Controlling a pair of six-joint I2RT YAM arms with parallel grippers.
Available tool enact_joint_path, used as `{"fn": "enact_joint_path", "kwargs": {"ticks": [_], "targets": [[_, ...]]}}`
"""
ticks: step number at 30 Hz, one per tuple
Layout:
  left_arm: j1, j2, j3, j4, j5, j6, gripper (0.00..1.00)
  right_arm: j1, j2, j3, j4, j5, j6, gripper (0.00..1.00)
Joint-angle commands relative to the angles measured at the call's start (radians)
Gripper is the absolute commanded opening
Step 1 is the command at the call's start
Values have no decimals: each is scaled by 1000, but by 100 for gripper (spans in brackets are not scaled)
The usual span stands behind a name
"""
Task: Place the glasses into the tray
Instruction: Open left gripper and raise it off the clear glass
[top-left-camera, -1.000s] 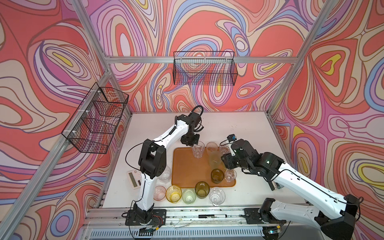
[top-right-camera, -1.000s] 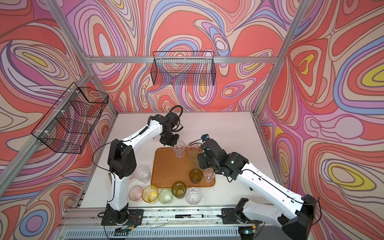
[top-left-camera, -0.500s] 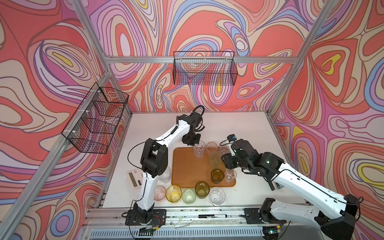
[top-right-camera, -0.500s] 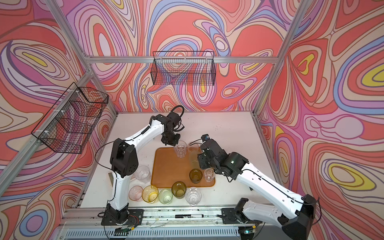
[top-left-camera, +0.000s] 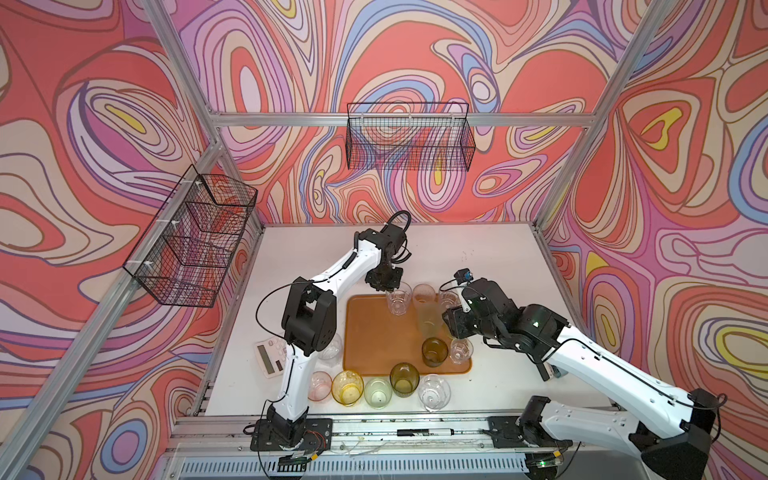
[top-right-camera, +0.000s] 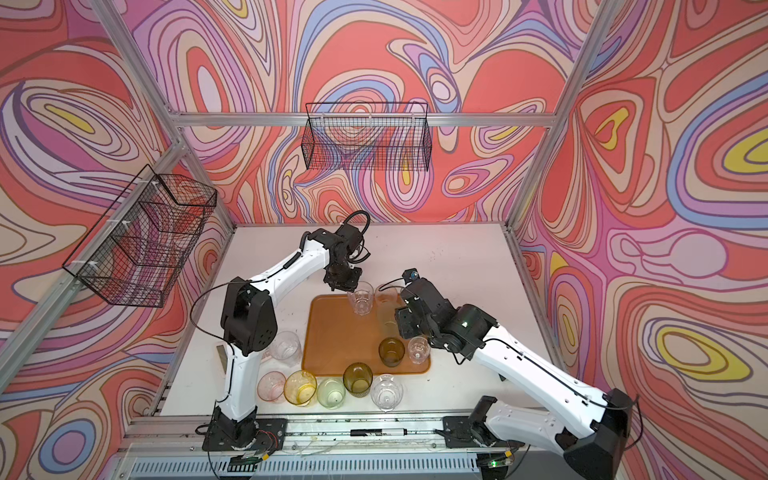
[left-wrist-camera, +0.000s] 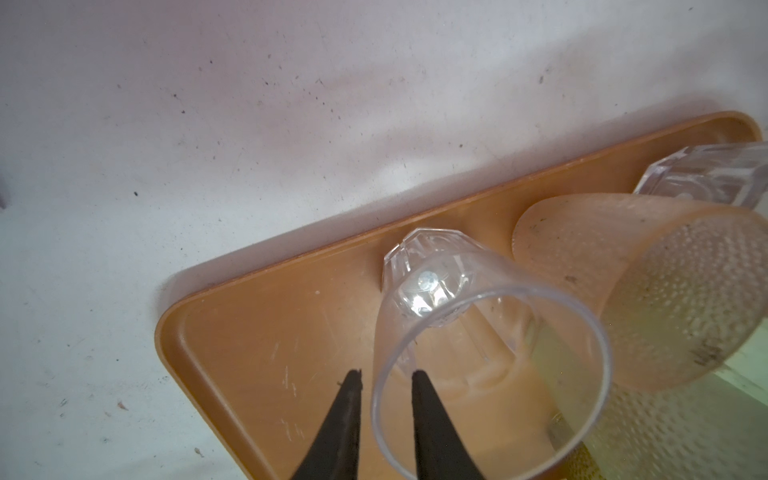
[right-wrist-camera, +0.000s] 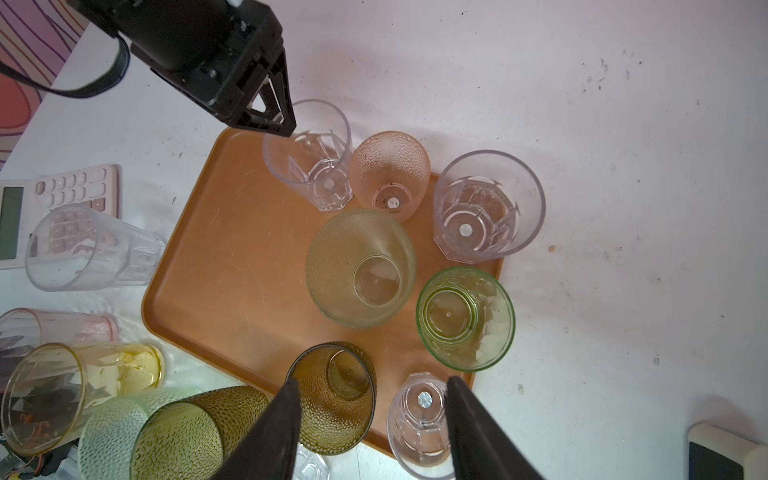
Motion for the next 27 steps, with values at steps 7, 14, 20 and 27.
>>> {"fn": "enact_joint_path", "kwargs": {"ticks": [7, 14, 20, 27], "targets": [[-5, -53, 65, -49, -28, 25, 35, -1, -4, 7, -6, 13, 1, 58], [-4, -132, 48, -70, -38, 40, 36, -1, 25, 14, 12, 1, -5, 58], [-2, -218, -5, -72, -40, 40, 36, -1, 36, 21, 20, -10, -5, 58], [25, -343, -131, -57, -52, 21, 37, -1, 35, 10, 55, -18, -16, 59]]}}
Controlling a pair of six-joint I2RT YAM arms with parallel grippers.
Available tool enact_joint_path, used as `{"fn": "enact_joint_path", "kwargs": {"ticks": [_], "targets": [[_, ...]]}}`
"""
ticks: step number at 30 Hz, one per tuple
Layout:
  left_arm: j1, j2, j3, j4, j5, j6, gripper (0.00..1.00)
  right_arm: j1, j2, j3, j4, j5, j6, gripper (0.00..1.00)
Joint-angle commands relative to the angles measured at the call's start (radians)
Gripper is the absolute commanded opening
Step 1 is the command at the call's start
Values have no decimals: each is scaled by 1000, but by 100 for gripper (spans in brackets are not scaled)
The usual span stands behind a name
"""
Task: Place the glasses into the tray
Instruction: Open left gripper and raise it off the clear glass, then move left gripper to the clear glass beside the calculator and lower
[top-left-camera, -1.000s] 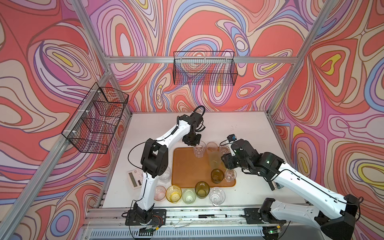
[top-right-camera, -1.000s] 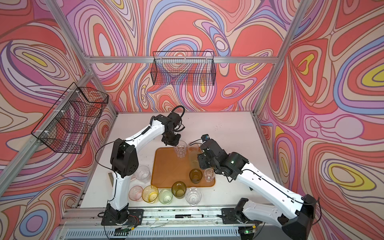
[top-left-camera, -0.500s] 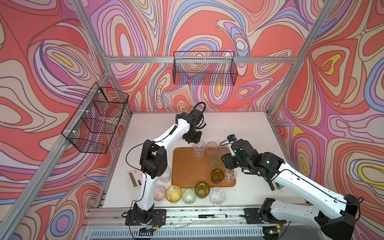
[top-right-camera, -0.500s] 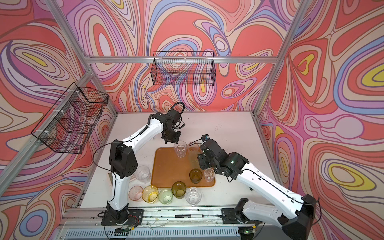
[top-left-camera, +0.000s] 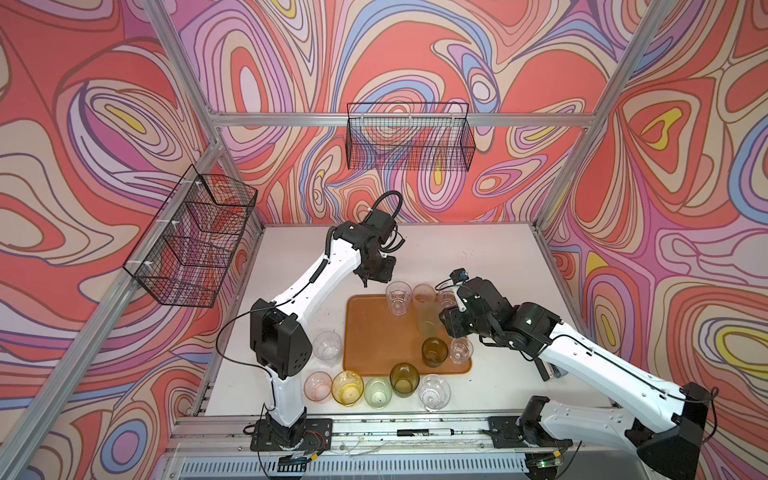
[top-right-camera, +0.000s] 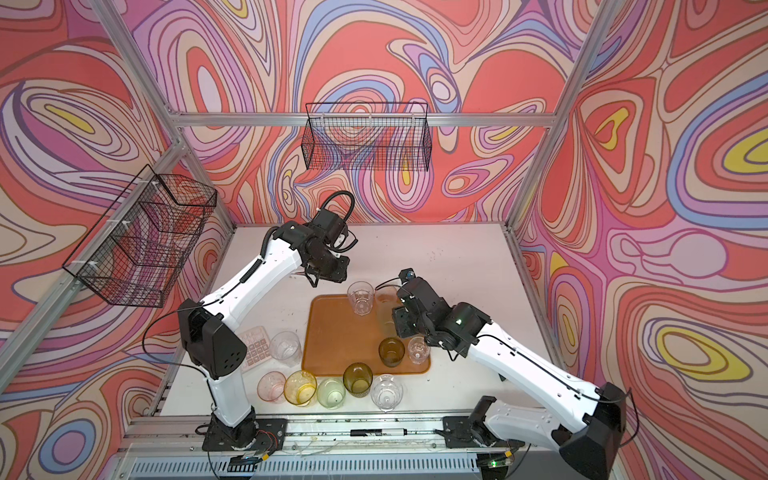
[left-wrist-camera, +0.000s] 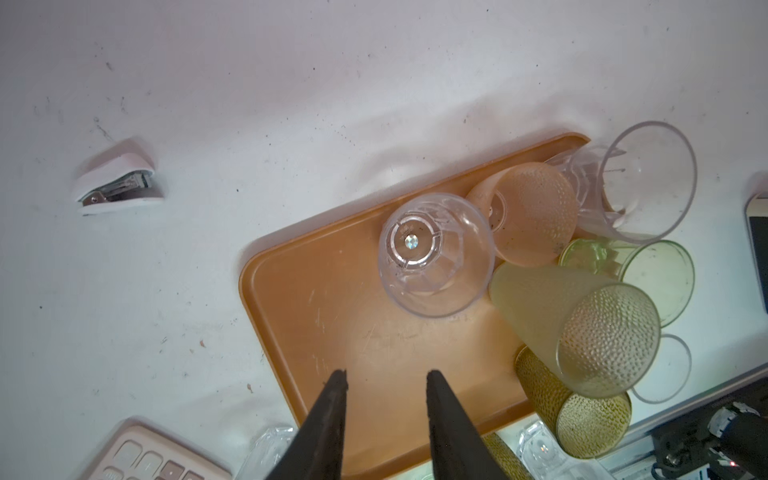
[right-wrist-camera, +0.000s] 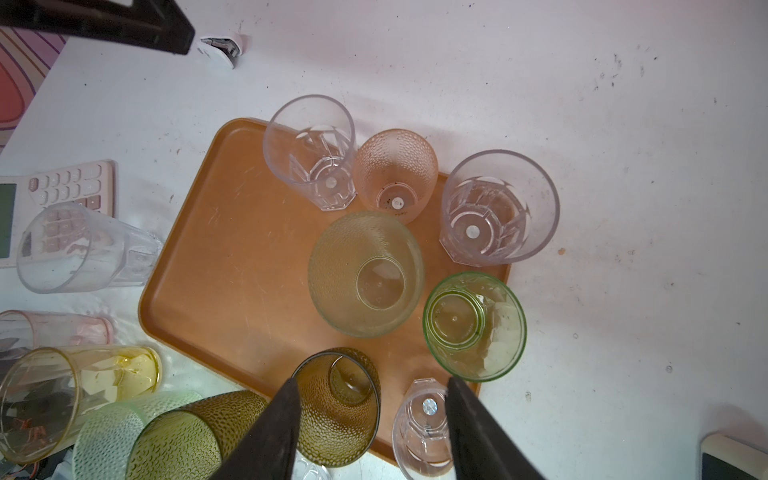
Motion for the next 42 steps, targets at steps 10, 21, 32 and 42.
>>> {"fn": "enact_joint_path", "kwargs": {"ticks": [10, 21, 32, 42], "targets": [[95, -212, -197, -68, 7, -28, 39, -1, 4, -8, 52, -15, -11, 59], [213, -402, -372, -114, 20, -81, 42, -1, 20, -22, 74, -37, 12, 59], [275, -508, -550, -149, 25, -204, 39, -1, -12, -26, 51, -29, 14, 59], [306, -585, -645, -176, -20, -253, 40, -1, -8, -27, 46, -34, 12, 59]]}}
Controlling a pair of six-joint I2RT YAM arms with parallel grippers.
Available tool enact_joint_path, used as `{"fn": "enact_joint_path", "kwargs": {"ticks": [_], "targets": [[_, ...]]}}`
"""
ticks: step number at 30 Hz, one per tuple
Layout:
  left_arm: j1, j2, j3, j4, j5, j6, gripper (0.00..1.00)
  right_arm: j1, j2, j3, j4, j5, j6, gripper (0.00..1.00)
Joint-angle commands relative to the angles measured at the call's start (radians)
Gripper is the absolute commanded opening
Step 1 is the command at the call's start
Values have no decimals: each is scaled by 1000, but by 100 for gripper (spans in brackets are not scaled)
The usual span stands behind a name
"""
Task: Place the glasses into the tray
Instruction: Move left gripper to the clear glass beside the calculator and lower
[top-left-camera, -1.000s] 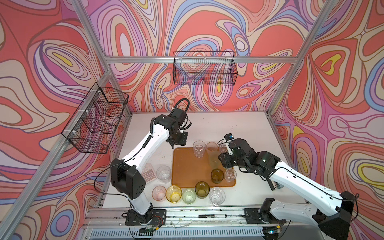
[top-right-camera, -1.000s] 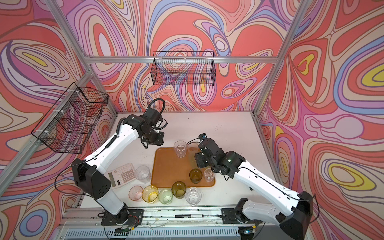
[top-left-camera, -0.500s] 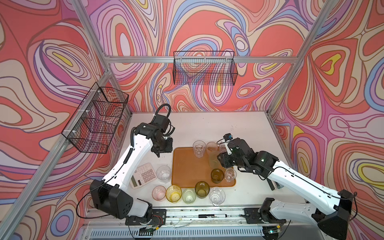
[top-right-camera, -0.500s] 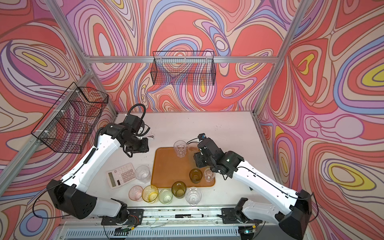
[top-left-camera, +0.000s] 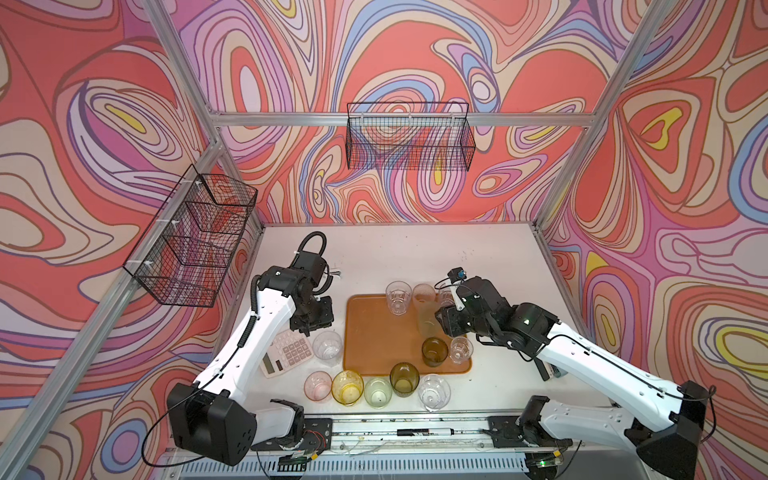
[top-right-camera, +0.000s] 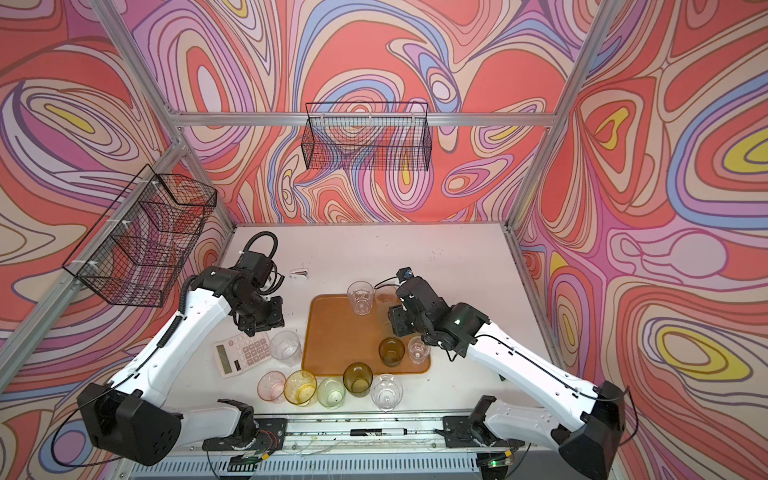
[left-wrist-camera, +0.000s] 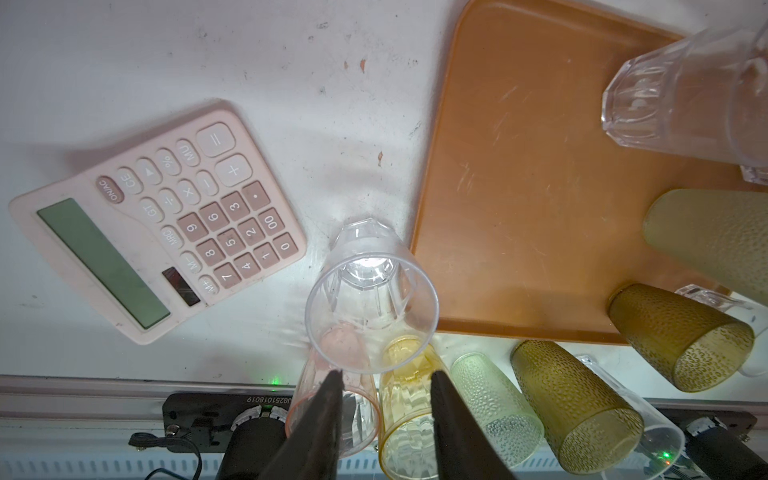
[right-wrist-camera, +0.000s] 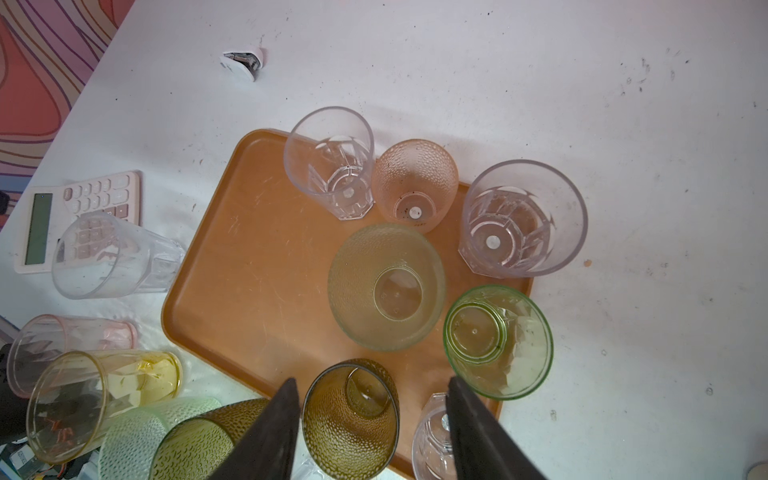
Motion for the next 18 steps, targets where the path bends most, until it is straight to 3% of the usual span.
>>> {"fn": "enact_joint_path", "kwargs": {"ticks": [1, 18], "targets": [[17, -41, -20, -56, -48, -44, 40, -1, -13, -12, -5, -2, 1, 59], [113, -74, -237, 55, 95, -93, 38, -1, -8, -26, 2, -4, 4, 59]]}}
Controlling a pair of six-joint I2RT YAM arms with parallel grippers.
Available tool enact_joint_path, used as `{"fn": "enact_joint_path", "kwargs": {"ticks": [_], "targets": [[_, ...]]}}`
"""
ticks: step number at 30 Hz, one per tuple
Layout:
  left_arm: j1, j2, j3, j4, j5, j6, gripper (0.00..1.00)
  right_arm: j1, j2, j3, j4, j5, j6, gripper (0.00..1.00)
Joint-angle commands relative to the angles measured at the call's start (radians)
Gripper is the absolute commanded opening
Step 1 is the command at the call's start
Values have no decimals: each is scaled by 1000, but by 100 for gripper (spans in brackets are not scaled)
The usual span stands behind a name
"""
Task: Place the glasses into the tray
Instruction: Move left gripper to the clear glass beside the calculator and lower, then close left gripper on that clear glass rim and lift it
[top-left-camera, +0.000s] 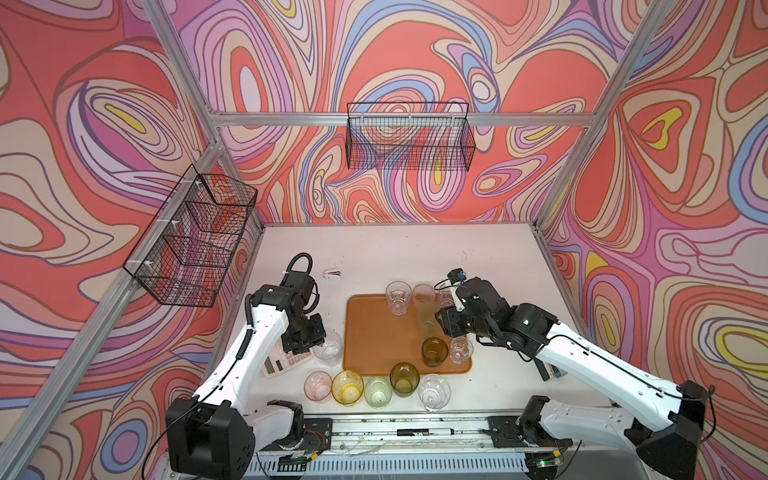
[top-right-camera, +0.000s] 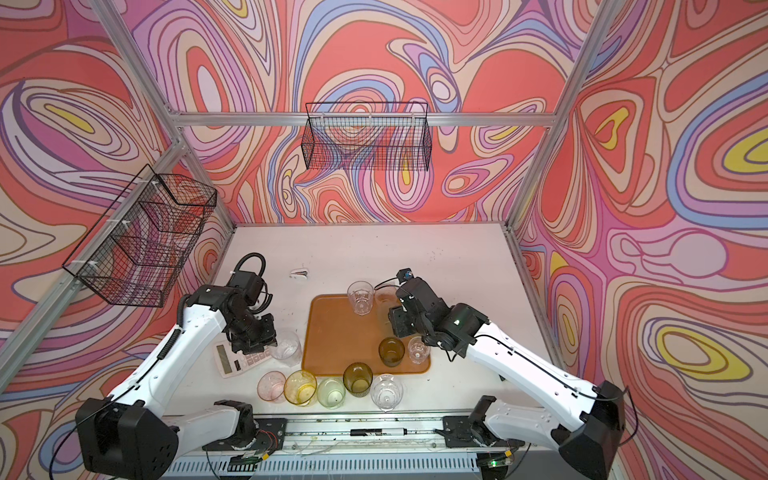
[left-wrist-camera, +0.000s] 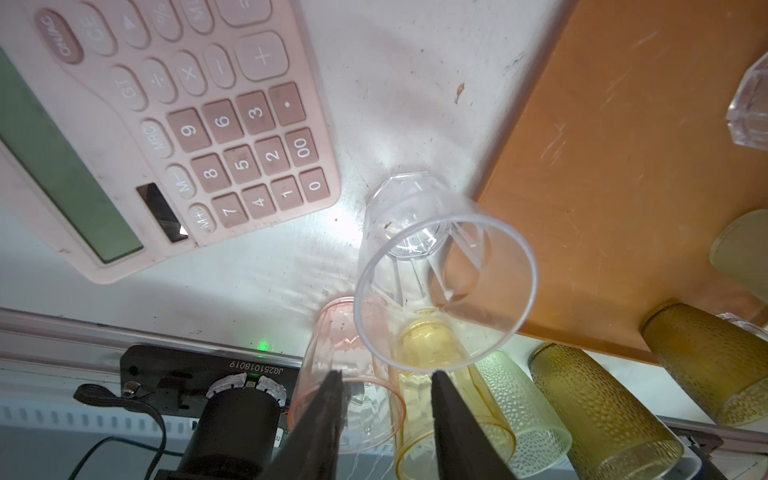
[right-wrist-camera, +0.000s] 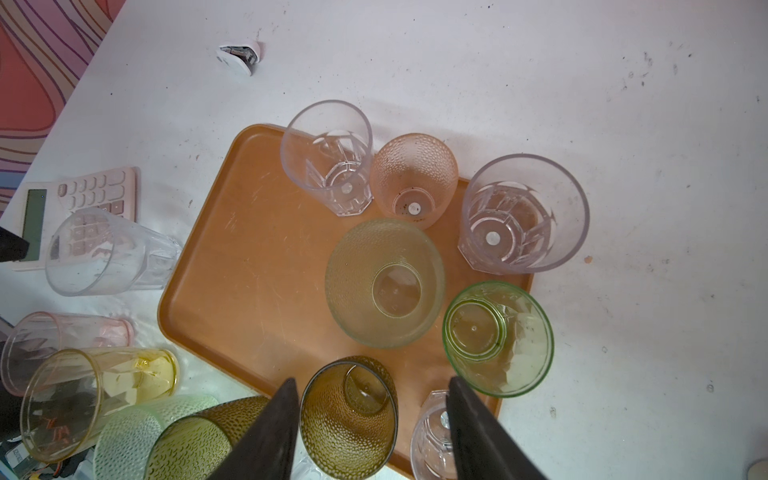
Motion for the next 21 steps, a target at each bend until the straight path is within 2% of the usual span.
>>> {"fn": "enact_joint_path", "kwargs": {"ticks": [1, 19, 21], "targets": [[11, 13, -18, 24, 23, -22, 38, -1, -6, -17, 4, -4, 5, 59], [43, 53, -88, 60, -7, -8, 33, -1, 0, -36, 22, 1, 2, 59], [42, 56, -93, 68, -5, -6, 28, -1, 1, -35, 18, 5, 6, 59]]}}
